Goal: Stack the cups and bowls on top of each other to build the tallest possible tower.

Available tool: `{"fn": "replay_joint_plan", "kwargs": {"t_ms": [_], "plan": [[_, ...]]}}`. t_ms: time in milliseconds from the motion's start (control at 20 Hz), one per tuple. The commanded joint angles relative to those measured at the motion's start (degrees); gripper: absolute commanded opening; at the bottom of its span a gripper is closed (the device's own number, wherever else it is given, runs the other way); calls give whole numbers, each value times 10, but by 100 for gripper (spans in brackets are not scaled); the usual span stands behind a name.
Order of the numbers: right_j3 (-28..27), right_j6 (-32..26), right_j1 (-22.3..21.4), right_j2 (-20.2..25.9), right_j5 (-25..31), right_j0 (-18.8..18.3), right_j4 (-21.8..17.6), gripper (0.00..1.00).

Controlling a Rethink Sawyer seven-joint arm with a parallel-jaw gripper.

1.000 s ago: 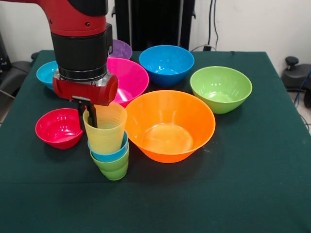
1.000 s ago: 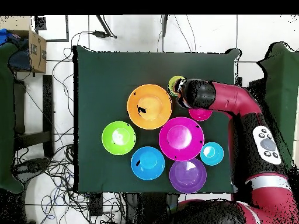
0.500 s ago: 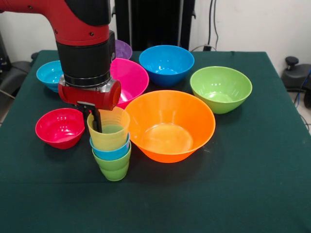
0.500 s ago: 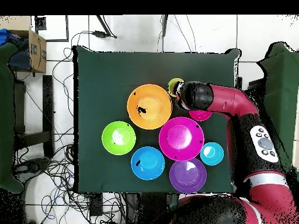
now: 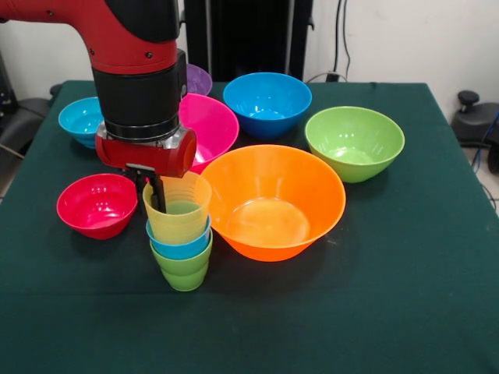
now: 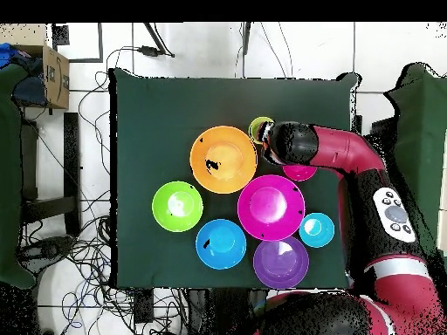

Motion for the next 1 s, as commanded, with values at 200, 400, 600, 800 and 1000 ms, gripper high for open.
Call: {"fn": "replay_joint_plan", "kwargs": {"t_ms": [200,400,600,800,1000], "plan": [[45,-67,34,48,-22,-1,-28,0],[44,-64,32,45,-24,1,-32,0],[40,-66,31,44,-20,3,-33,0],[39,-67,31,46,-14,2,-32,0],[39,-70,30,48,-7,0,-30,0]]}}
